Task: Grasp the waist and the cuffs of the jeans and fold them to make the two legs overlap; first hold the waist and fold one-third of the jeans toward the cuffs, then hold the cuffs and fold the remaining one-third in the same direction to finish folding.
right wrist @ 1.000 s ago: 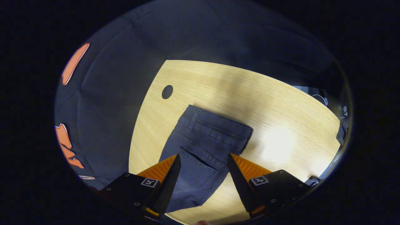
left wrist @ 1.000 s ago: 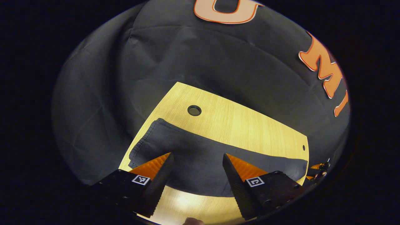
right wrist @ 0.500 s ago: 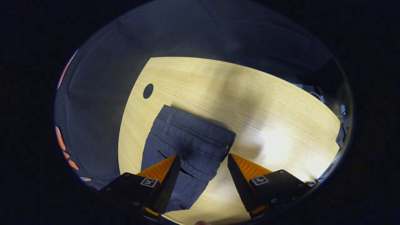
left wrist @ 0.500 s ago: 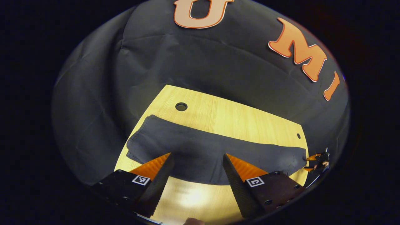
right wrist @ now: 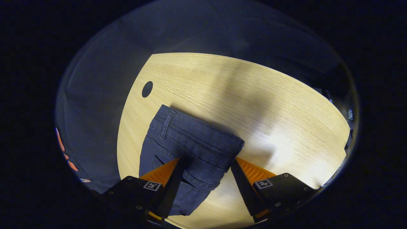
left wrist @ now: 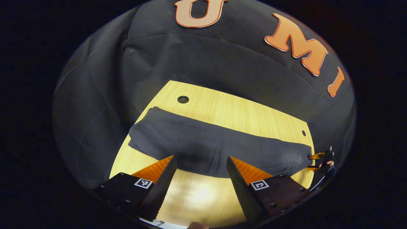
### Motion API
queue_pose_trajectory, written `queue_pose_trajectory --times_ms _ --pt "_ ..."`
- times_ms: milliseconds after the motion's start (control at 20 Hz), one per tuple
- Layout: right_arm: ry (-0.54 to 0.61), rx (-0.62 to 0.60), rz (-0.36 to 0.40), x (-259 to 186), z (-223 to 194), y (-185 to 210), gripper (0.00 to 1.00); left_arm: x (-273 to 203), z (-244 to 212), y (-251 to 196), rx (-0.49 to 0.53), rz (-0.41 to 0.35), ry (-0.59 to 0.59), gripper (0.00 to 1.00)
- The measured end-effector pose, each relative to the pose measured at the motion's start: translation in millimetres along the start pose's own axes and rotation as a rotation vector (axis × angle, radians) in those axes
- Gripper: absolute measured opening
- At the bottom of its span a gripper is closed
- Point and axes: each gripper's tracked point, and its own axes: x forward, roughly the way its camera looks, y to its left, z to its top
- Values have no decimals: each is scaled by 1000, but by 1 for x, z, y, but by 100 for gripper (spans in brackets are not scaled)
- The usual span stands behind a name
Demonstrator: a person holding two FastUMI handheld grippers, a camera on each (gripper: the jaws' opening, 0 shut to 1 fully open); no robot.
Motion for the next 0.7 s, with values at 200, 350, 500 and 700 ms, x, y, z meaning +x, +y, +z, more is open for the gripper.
queue_pose_trajectory --times_ms 200,350,500,700 --pt "14 -3 -10 3 1 -4 69 10 -8 1 -17 5 25 96" --pt "-6 -17 4 9 0 2 47 9 -4 0 -17 9 53 96" --pt "-40 -44 -7 8 1 4 22 8 -4 -1 0 17 69 96" --pt "-64 -50 6 2 1 8 26 11 -6 -4 5 10 76 96"
